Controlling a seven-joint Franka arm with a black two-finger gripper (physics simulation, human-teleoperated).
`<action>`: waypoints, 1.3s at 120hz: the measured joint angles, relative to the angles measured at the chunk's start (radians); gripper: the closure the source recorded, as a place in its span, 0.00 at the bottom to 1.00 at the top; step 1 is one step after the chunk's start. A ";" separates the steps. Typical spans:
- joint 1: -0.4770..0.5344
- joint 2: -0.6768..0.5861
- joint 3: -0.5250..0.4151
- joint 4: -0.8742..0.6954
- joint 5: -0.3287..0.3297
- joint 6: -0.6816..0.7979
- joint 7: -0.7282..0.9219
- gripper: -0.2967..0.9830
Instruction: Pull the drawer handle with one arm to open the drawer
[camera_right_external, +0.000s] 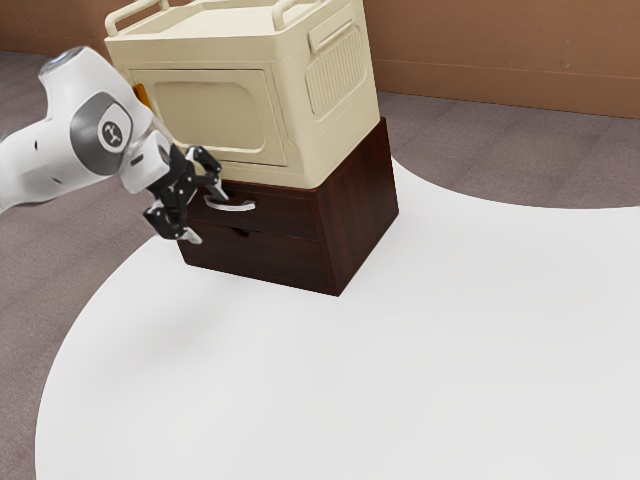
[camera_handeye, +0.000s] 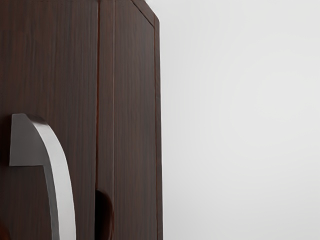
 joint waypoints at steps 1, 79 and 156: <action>0.000 0.000 0.000 -0.001 -0.003 0.000 0.002 0.25; -0.003 -0.022 0.038 -0.054 -0.105 0.002 0.099 0.32; -0.021 -0.086 0.038 -0.112 -0.026 -0.008 0.135 0.34</action>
